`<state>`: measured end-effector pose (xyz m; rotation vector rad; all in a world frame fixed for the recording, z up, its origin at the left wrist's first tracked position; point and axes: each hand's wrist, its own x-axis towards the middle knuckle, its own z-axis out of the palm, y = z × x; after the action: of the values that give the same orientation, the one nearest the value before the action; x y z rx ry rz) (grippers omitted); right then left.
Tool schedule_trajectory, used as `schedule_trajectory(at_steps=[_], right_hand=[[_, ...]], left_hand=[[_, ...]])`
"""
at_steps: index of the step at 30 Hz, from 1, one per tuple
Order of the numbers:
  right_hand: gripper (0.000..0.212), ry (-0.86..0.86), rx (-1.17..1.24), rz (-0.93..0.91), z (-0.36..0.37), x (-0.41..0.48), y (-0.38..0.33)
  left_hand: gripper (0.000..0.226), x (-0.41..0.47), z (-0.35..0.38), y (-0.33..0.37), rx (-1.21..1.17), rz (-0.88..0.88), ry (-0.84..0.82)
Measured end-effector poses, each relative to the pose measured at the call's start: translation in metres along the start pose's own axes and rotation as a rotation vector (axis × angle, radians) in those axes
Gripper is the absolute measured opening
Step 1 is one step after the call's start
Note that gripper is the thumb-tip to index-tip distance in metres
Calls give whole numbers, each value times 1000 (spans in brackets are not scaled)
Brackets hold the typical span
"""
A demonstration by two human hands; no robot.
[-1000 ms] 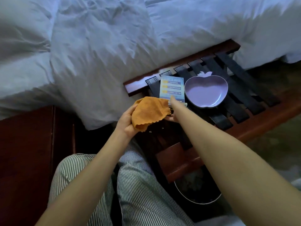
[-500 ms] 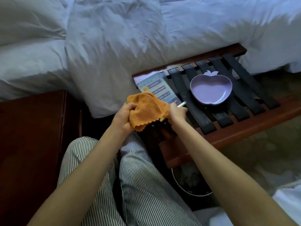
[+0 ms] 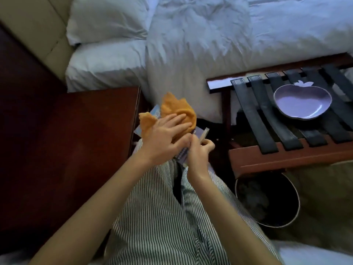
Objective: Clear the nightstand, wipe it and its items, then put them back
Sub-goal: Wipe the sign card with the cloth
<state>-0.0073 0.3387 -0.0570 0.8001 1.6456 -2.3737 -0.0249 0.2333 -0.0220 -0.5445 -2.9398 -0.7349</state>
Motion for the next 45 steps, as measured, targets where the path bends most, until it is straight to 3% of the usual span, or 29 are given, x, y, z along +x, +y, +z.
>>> schedule_trajectory(at_steps=[3,6,9,12,16,19,24,28,30,35,39,41,45], right_hand=[[21,-92,2,33,17,-21,20],[24,-226,-49,65,44,-41,39],[21,-390,-18,111,77,-58,53],[20,-444,-78,87,97,-62,66],[27,-436,-157,109,103,-58,80],[27,-490,-223,142,100,-54,91],[28,-520,-343,167,99,-38,102],[31,-505,-421,170,101,-33,108],[33,-483,-456,179,103,-31,112],[54,-390,-444,283,108,-23,126],[61,-367,-486,313,109,-14,124],[63,-382,-536,306,111,-13,123],[63,-362,-564,275,113,-12,128]], left_hand=[[53,-48,-21,-10,-85,-1,-156],[47,-83,-44,-42,214,70,-84],[48,-100,-66,-75,431,-216,81],[61,-115,-60,-82,422,-463,104],[53,-139,-34,-74,415,-310,20],[54,-150,-29,-95,409,-320,4],[61,-145,-15,-130,273,-685,93],[52,-138,11,-146,213,-904,112],[51,-137,21,-146,215,-907,108],[52,-140,41,-120,269,-558,-77],[65,-167,30,-127,236,-426,-129],[68,-183,18,-144,239,-508,-92],[61,-179,13,-161,275,-861,17]])
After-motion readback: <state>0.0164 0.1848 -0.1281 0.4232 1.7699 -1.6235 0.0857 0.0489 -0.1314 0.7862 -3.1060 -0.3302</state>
